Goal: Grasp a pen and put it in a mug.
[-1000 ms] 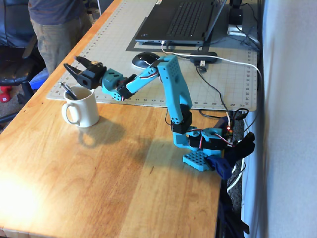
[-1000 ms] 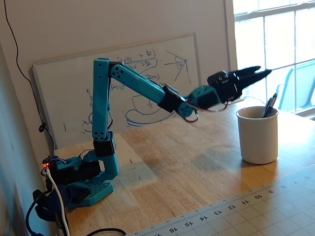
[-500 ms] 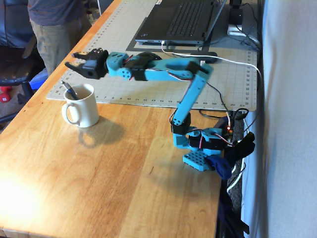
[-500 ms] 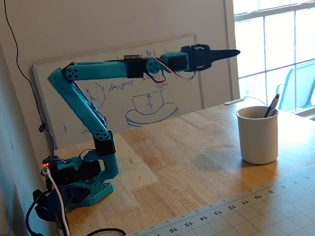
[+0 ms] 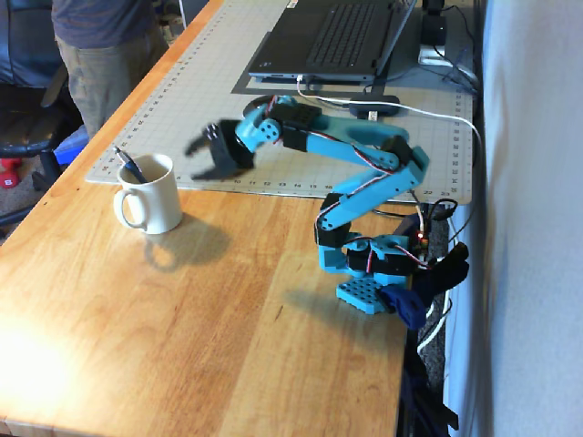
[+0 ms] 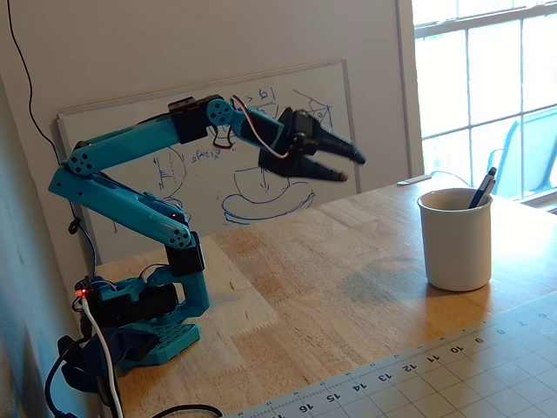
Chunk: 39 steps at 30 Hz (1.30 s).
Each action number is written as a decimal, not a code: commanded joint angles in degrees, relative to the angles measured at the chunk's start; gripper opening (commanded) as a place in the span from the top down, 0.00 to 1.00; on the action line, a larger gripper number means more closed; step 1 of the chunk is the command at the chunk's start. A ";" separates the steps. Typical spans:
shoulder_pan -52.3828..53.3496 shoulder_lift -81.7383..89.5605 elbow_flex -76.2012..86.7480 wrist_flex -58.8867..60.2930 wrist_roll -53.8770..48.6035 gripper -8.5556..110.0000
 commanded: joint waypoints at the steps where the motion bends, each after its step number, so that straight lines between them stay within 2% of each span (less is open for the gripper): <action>1: -0.62 7.73 0.88 9.93 -2.02 0.79; 9: -4.13 19.60 5.01 22.59 -4.57 0.82; 13: -6.68 24.08 9.58 23.91 -10.72 0.85; 25: -6.59 41.04 27.77 24.43 -30.41 0.86; 39: -6.94 48.34 34.19 27.60 -31.73 0.86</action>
